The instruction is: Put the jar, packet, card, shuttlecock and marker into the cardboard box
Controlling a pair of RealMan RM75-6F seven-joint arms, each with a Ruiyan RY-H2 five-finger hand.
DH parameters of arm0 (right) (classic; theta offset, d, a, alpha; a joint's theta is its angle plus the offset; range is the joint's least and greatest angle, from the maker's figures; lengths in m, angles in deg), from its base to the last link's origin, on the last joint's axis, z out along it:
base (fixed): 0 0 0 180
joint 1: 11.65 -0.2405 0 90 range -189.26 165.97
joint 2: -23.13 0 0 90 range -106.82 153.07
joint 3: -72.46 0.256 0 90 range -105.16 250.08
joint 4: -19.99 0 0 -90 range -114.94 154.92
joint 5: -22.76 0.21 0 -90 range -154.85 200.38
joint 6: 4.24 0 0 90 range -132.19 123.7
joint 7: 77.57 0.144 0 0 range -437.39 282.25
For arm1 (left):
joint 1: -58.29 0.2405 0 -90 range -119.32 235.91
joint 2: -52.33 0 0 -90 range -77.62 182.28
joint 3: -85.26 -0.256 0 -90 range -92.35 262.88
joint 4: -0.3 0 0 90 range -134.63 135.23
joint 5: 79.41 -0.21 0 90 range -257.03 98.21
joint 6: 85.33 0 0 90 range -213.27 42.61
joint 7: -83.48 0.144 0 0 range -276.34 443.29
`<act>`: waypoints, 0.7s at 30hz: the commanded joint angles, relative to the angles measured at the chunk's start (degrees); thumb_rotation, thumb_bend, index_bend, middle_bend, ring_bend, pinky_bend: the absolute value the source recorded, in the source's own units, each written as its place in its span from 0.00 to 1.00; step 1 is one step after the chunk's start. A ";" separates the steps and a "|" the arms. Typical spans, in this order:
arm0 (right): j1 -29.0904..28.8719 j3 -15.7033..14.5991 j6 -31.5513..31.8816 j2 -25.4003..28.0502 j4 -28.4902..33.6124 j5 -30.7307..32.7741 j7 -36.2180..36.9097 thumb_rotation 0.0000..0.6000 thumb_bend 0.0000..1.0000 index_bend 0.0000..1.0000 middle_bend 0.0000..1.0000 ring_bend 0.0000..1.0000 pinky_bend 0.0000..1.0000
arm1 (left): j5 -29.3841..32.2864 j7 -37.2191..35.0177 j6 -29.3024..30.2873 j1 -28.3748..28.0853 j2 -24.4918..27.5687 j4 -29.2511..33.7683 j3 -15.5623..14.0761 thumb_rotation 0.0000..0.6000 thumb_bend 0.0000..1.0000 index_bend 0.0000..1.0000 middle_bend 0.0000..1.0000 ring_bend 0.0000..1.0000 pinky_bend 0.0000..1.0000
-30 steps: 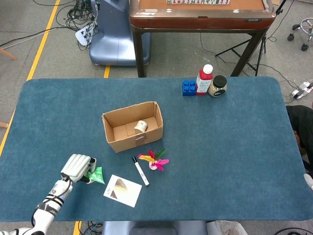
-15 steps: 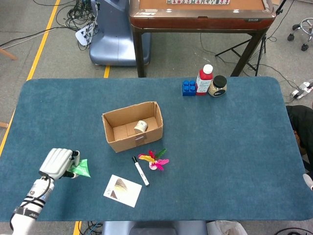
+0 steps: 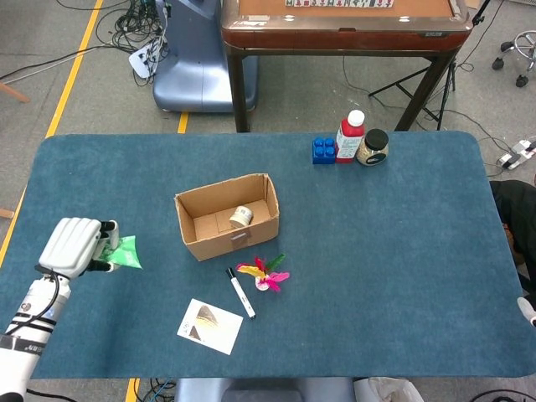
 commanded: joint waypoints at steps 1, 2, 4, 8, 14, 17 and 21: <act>0.01 0.01 0.01 0.01 -0.02 0.03 0.01 1.00 0.19 0.26 0.35 0.26 0.39 | 5.86 0.40 -3.47 -4.35 0.31 0.15 3.95 1.00 0.13 0.67 0.93 0.93 1.00; 0.03 0.03 0.06 0.02 -0.02 0.06 0.07 1.00 0.19 0.26 0.35 0.26 0.39 | 7.85 0.63 -4.43 -5.81 -0.03 -0.21 5.06 1.00 0.13 0.67 0.93 0.93 1.00; 0.07 0.09 0.15 0.08 -0.03 0.16 0.21 1.00 0.19 0.26 0.35 0.26 0.39 | 10.67 1.20 -5.55 -7.95 -0.84 -0.91 6.50 1.00 0.13 0.67 0.93 0.93 1.00; 0.20 0.10 0.28 0.28 -0.13 0.16 0.79 1.00 0.19 0.26 0.35 0.26 0.39 | 16.70 3.92 -7.17 -13.18 -4.10 -3.37 8.77 1.00 0.13 0.66 0.93 0.93 1.00; 0.34 0.12 0.55 0.51 -0.29 -0.03 1.47 1.00 0.19 0.26 0.35 0.26 0.39 | 24.69 8.63 -8.01 -19.79 -10.16 -8.23 9.51 1.00 0.13 0.65 0.92 0.92 1.00; 0.33 0.13 0.46 0.59 -0.39 0.00 1.79 1.00 0.19 0.26 0.35 0.26 0.39 | 26.91 10.86 -8.00 -22.09 -12.75 -10.06 8.88 1.00 0.13 0.64 0.92 0.92 1.00; 0.28 0.13 0.32 0.65 -0.46 0.03 2.04 1.00 0.19 0.26 0.35 0.26 0.39 | 27.36 12.43 -7.45 -23.64 -15.22 -10.67 7.90 1.00 0.13 0.62 0.92 0.91 1.00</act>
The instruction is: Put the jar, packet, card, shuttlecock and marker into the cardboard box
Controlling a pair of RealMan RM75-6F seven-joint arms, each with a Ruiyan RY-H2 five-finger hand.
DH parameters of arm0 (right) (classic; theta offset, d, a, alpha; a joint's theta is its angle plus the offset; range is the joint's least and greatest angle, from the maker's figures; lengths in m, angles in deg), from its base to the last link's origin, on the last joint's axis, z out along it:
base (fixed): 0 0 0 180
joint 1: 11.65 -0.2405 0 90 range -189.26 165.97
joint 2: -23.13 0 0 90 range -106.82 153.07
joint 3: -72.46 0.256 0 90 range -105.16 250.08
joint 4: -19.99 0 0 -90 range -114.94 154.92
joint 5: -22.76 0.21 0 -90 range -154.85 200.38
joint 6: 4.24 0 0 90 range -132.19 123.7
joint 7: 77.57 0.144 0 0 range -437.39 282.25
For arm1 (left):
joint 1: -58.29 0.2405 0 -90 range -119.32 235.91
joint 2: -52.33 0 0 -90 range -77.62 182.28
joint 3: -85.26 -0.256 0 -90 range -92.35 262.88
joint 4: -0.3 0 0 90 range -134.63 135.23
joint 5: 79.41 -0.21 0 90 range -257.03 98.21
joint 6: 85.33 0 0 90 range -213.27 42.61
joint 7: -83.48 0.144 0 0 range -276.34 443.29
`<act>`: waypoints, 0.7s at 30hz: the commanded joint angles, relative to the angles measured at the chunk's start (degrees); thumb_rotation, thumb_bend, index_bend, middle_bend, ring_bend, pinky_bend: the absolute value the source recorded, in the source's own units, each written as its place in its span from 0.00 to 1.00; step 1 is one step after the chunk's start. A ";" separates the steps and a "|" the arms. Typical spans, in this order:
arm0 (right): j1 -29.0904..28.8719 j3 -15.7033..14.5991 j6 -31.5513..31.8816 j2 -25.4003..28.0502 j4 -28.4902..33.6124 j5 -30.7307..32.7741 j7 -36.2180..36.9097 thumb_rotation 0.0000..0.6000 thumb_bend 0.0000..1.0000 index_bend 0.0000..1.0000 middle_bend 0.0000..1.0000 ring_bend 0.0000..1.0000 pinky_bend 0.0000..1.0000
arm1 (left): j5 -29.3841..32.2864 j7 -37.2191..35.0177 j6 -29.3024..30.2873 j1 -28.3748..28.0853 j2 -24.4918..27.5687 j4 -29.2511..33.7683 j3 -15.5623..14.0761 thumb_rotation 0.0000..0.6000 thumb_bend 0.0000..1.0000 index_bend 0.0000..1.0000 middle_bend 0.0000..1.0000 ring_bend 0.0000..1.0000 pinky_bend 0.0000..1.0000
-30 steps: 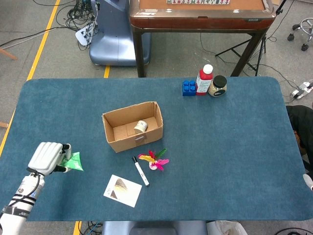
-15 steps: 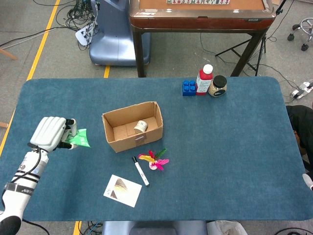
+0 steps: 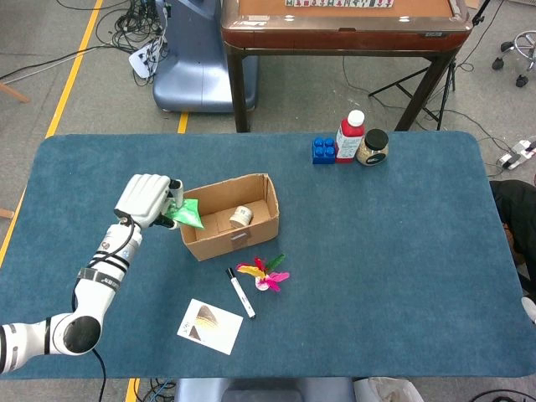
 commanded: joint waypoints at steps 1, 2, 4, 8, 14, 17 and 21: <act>-0.06 0.01 -0.11 0.02 -0.03 0.02 0.06 1.00 0.19 0.26 0.35 0.26 0.39 | 0.49 1.00 0.40 -1.22 -1.82 -0.45 -0.83 1.00 0.13 0.61 0.92 0.91 1.00; -0.11 0.00 -0.21 0.01 -0.03 0.03 0.04 1.00 0.19 0.26 0.35 0.26 0.39 | 0.54 1.17 0.54 -1.51 -2.35 -0.45 -1.00 1.00 0.13 0.60 0.92 0.91 1.00; -0.19 -0.04 -0.39 0.01 0.00 0.00 -0.02 1.00 0.19 0.26 0.35 0.26 0.39 | 0.69 1.22 0.75 -1.93 -3.09 -0.47 -1.05 1.00 0.13 0.59 0.92 0.91 1.00; -0.33 -0.11 -0.62 -0.10 0.06 -0.09 -0.33 1.00 0.19 0.26 0.35 0.26 0.39 | 0.83 1.45 1.27 -2.92 -4.39 -0.54 -0.98 1.00 0.13 0.53 0.91 0.90 1.00; -0.50 -0.20 -0.92 -0.18 0.12 -0.18 -0.67 1.00 0.19 0.26 0.35 0.26 0.39 | 2.80 3.03 1.69 -4.56 -5.35 -0.82 -1.15 1.00 0.13 0.29 0.91 0.90 1.00; -0.46 -0.24 -0.84 -0.16 0.13 -0.30 -0.61 1.00 0.19 0.26 0.35 0.26 0.39 | 3.47 3.44 2.03 -4.86 -5.70 -1.06 -1.56 1.00 0.13 0.23 0.91 0.90 1.00; -0.44 -0.21 -0.78 -0.09 0.09 -0.26 -0.38 1.00 0.19 0.26 0.35 0.26 0.39 | 3.71 3.29 2.11 -4.65 -5.59 -0.91 -2.21 1.00 0.13 0.21 0.91 0.90 1.00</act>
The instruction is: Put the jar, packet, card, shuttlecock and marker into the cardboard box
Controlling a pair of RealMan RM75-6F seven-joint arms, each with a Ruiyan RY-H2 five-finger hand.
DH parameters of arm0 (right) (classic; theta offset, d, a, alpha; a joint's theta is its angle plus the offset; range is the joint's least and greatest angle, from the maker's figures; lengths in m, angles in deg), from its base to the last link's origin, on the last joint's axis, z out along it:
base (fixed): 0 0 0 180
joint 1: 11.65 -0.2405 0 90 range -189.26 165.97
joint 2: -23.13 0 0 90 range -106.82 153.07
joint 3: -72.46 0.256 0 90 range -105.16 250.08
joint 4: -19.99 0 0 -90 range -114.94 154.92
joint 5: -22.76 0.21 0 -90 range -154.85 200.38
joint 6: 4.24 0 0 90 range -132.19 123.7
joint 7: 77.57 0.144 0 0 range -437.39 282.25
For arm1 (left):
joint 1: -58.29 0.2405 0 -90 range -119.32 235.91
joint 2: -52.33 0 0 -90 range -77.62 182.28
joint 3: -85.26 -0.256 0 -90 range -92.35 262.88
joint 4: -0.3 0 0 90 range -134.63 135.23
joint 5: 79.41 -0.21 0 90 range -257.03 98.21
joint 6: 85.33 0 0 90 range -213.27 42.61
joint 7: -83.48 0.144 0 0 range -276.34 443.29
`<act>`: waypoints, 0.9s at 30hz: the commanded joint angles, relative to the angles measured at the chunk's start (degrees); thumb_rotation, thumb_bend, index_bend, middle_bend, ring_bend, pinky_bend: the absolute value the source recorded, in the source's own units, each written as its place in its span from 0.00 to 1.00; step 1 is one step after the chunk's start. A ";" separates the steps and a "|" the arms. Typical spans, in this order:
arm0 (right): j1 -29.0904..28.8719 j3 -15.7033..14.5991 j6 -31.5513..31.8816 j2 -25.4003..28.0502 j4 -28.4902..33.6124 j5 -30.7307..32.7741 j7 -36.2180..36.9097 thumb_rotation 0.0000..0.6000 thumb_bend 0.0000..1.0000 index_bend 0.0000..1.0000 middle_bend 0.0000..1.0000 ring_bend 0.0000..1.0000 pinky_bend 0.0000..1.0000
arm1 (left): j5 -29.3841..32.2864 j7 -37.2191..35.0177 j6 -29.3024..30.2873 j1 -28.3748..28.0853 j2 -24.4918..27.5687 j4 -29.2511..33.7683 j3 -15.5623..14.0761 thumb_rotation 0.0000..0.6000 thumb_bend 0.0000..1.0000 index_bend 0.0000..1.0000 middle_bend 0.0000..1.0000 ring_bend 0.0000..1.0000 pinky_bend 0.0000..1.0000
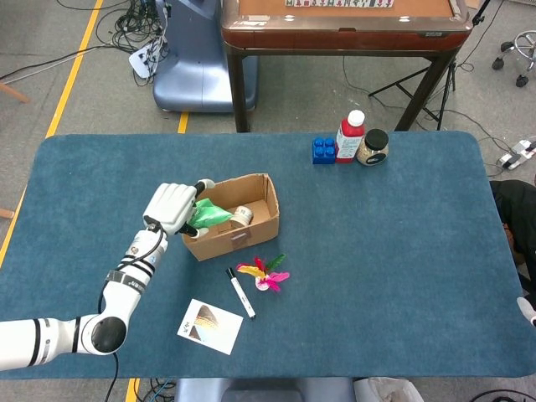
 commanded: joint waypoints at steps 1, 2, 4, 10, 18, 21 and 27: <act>-0.02 0.02 -0.04 0.01 -0.04 0.06 0.07 1.00 0.19 0.26 0.35 0.26 0.39 | -0.12 -0.23 0.05 0.20 0.10 0.20 -0.34 1.00 0.13 0.21 0.91 0.90 1.00; -0.05 0.02 -0.12 0.01 -0.04 0.11 0.07 1.00 0.19 0.26 0.35 0.26 0.39 | -0.31 -0.38 0.00 0.29 0.16 0.35 -0.50 1.00 0.13 0.21 0.91 0.90 1.00; -0.13 0.02 -0.26 -0.01 -0.05 0.19 -0.01 1.00 0.19 0.26 0.35 0.26 0.39 | -0.53 -0.46 -0.13 0.33 0.25 0.69 -0.74 1.00 0.13 0.21 0.91 0.90 1.00; -0.30 -0.08 -0.54 -0.21 0.04 0.13 -0.60 1.00 0.19 0.26 0.35 0.26 0.39 | -1.51 -0.55 0.11 0.01 -0.34 1.12 -1.01 1.00 0.12 0.20 0.91 0.90 1.00; -0.12 -0.05 -0.20 -0.04 -0.02 0.11 -0.07 1.00 0.19 0.26 0.35 0.26 0.39 | -1.14 0.42 2.05 -0.61 -1.39 0.64 -0.92 1.00 0.08 0.16 0.89 0.90 1.00; -0.08 -0.06 -0.12 0.03 -0.05 0.03 0.12 1.00 0.19 0.26 0.35 0.26 0.39 | -0.96 0.78 2.65 -0.64 -1.45 0.70 -0.96 1.00 0.07 0.15 0.83 0.89 1.00; -0.18 -0.11 -0.31 -0.02 0.00 0.04 -0.06 1.00 0.19 0.26 0.35 0.26 0.39 | -0.80 1.49 3.21 -0.71 -1.31 1.24 -1.16 1.00 0.06 0.15 0.61 0.88 1.00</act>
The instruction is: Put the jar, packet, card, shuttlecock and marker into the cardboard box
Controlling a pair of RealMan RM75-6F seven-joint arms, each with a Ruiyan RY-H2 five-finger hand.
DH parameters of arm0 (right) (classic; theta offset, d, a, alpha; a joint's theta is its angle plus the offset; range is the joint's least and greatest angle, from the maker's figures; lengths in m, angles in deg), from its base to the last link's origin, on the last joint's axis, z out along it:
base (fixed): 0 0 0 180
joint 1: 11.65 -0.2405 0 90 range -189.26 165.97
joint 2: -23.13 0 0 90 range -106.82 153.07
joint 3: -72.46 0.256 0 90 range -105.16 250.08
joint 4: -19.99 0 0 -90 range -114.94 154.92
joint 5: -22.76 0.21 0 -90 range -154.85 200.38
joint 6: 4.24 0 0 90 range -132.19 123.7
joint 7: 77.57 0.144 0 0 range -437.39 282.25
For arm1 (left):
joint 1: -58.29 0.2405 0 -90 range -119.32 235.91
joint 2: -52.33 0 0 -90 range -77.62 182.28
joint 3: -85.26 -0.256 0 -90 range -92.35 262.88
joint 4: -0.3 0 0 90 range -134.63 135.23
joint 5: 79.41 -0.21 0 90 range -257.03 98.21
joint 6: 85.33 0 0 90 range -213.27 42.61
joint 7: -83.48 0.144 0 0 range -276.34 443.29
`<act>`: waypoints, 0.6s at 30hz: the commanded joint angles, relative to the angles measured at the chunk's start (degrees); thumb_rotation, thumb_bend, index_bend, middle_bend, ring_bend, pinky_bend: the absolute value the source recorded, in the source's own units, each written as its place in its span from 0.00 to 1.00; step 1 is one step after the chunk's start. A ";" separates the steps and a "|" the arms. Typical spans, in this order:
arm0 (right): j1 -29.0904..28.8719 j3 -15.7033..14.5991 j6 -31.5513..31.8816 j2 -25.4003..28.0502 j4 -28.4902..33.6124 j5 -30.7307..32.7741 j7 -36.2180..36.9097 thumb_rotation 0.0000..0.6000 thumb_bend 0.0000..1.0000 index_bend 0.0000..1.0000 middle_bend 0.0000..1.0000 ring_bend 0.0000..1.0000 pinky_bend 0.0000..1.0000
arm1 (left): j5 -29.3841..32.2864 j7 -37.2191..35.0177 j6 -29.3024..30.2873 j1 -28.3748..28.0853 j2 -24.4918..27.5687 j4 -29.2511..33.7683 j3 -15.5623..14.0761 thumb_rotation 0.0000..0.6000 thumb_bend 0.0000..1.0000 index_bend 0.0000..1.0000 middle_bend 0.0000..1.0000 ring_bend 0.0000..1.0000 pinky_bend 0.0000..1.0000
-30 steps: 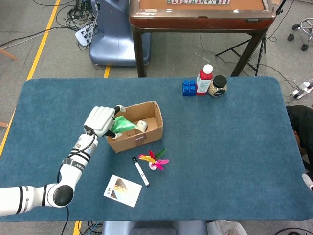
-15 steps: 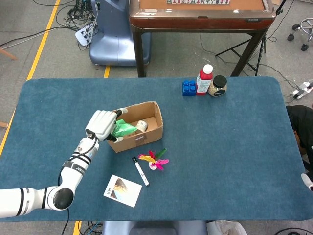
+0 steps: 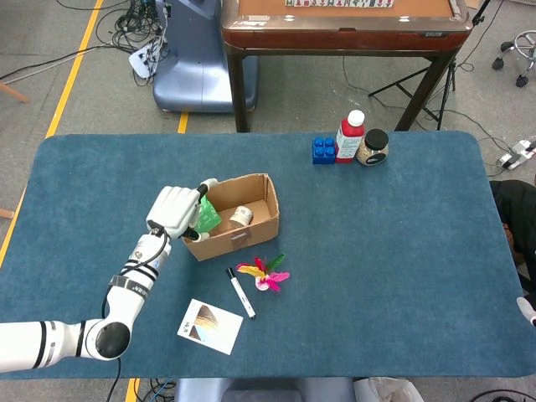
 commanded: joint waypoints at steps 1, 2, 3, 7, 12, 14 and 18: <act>-0.03 -0.03 -0.06 -0.03 0.03 -0.02 -0.10 1.00 0.19 0.26 0.35 0.26 0.39 | -0.23 -0.01 0.22 0.08 0.09 0.29 -0.01 1.00 0.06 0.15 0.57 0.87 1.00; -0.04 -0.03 -0.06 -0.06 0.03 -0.02 -0.16 1.00 0.19 0.26 0.35 0.26 0.39 | -0.44 -0.10 0.33 0.16 0.19 0.49 0.02 1.00 0.06 0.15 0.54 0.87 1.00; -0.06 -0.02 -0.07 -0.07 0.04 -0.01 -0.20 1.00 0.19 0.26 0.35 0.26 0.39 | -0.67 -0.17 0.43 0.24 0.26 0.58 0.02 1.00 0.06 0.15 0.51 0.86 1.00; -0.08 -0.04 -0.14 -0.08 0.06 0.02 -0.23 1.00 0.19 0.26 0.35 0.26 0.39 | -1.85 -0.63 0.81 0.74 0.76 1.27 -0.03 1.00 0.06 0.15 0.40 0.83 1.00; -0.09 -0.05 -0.15 -0.04 0.03 -0.01 -0.06 1.00 0.19 0.26 0.35 0.26 0.39 | -4.40 -1.07 1.96 2.16 2.69 4.32 -0.59 1.00 0.06 0.15 0.31 0.77 1.00; -0.09 -0.07 -0.18 -0.02 0.02 -0.01 -0.02 1.00 0.19 0.26 0.35 0.26 0.39 | -5.80 -1.20 2.72 2.95 3.75 6.19 -0.94 1.00 0.06 0.16 0.29 0.75 1.00; -0.11 -0.13 -0.21 -0.07 0.05 -0.12 -0.15 1.00 0.19 0.26 0.35 0.26 0.39 | -9.48 -0.84 4.86 4.98 6.83 11.60 -2.01 1.00 0.06 0.17 0.30 0.74 1.00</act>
